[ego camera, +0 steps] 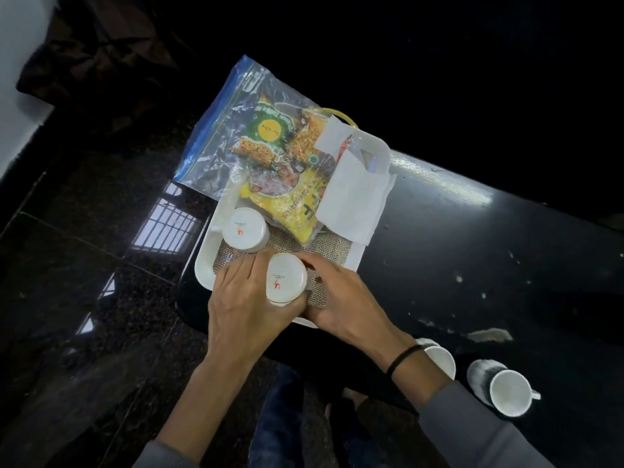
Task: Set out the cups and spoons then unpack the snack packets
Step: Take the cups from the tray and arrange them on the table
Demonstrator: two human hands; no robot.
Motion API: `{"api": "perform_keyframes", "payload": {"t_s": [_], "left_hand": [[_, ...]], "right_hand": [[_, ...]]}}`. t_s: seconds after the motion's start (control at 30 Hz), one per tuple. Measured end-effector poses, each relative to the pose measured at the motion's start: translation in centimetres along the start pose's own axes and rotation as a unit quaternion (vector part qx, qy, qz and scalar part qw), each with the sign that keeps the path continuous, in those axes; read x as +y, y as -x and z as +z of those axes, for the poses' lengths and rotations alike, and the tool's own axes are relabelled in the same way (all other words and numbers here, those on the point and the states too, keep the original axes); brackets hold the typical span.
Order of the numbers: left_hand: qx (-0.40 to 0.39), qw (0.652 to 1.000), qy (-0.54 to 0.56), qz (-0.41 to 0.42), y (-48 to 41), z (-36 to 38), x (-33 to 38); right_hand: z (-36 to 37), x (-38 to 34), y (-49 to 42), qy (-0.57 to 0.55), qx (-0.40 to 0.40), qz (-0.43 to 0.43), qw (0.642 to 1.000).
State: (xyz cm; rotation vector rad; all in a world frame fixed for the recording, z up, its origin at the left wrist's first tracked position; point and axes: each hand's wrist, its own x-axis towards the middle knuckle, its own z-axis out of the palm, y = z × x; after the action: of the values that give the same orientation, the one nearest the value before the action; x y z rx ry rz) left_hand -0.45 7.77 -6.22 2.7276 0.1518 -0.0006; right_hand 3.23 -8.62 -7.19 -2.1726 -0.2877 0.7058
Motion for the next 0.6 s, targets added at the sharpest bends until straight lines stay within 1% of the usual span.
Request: {"api": "perform_keyframes", "payload": {"t_s": [0.1,0.2,0.27,0.37,0.5,0.6], "left_hand": [[-0.078,0.989,0.106,-0.063,-1.1,-1.3,2.7],[-0.153,0.963,0.203,-0.087,-2.4,-1.2,5.3],[-0.176,0.936,0.286,-0.109,-2.9,-0.5,7.1],[-0.217,0.879,0.397,-0.152,-3.0,1.3,9.6],[-0.271,0.829,0.463,-0.159,-2.6,4.5,12.3],[-0.32,0.813,0.465,-0.14,-1.9,6.8,13.9]], "right_hand": [[-1.7,-0.2,1.7,-0.068,0.04,0.001,0.997],[-3.9,0.7,3.7,-0.115,0.094,0.031,0.988],[-5.4,1.9,5.1,-0.155,0.12,0.076,0.978],[-7.5,4.3,7.4,-0.244,0.16,0.143,0.946],[-10.1,7.3,9.9,-0.34,0.181,0.203,0.9],[-11.5,9.2,11.0,-0.395,0.144,0.244,0.874]]}}
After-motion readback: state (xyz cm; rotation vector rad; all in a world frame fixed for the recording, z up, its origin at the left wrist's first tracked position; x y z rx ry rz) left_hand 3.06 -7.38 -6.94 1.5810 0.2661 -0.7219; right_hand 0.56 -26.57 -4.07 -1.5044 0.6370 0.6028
